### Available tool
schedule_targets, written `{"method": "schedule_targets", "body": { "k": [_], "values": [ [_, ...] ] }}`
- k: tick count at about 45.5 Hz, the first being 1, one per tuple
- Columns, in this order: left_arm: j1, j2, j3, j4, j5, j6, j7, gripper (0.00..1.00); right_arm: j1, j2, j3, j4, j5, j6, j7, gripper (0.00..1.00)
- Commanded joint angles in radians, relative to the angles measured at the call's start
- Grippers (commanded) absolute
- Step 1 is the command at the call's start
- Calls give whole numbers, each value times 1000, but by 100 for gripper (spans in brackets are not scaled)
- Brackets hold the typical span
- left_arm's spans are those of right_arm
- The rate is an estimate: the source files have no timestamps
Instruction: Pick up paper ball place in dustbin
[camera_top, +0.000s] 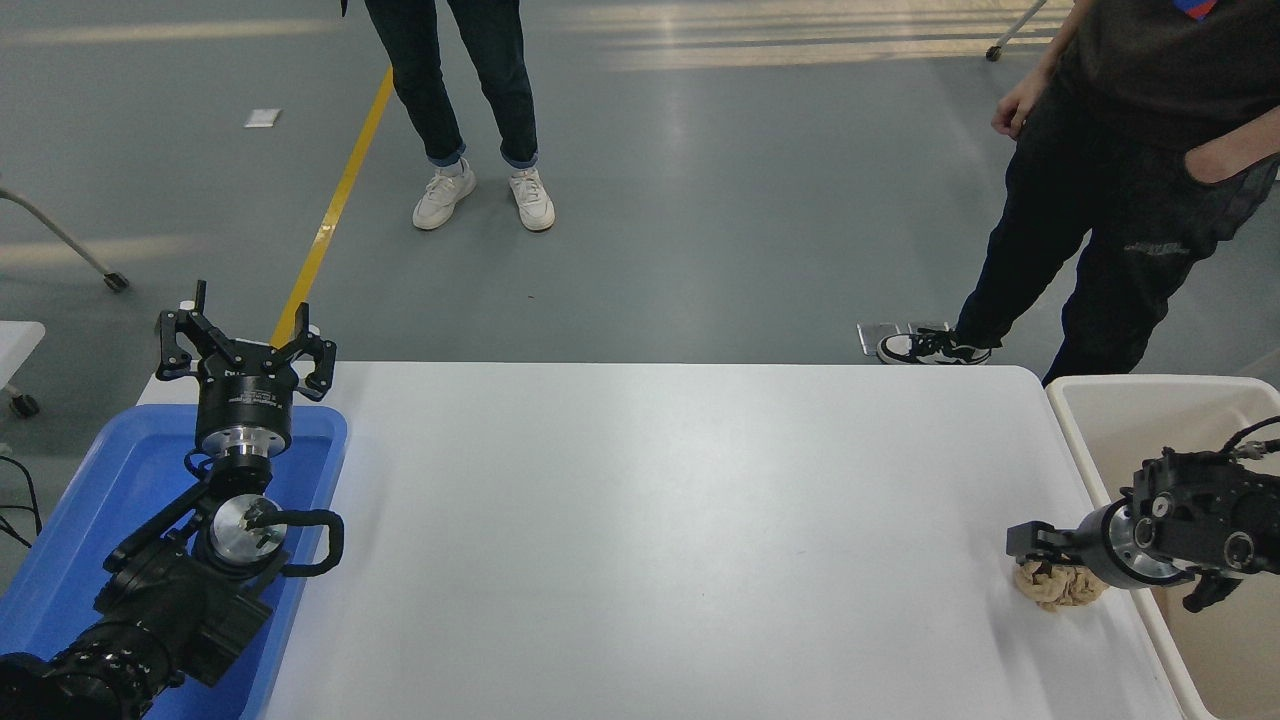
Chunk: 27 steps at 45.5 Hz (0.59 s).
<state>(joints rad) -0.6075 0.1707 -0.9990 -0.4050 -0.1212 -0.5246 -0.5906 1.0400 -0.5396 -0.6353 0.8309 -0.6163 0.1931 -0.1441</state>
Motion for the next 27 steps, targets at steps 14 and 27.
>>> {"method": "schedule_targets", "body": {
  "k": [14,27],
  "values": [
    [0,0,0,0,0,0,0,99,3,9,13,-9,4,-26,-2,0],
    [0,1,0,0,2,0,0,99,526,-220,-297,456,64,37,-2,0]
  ]
}}
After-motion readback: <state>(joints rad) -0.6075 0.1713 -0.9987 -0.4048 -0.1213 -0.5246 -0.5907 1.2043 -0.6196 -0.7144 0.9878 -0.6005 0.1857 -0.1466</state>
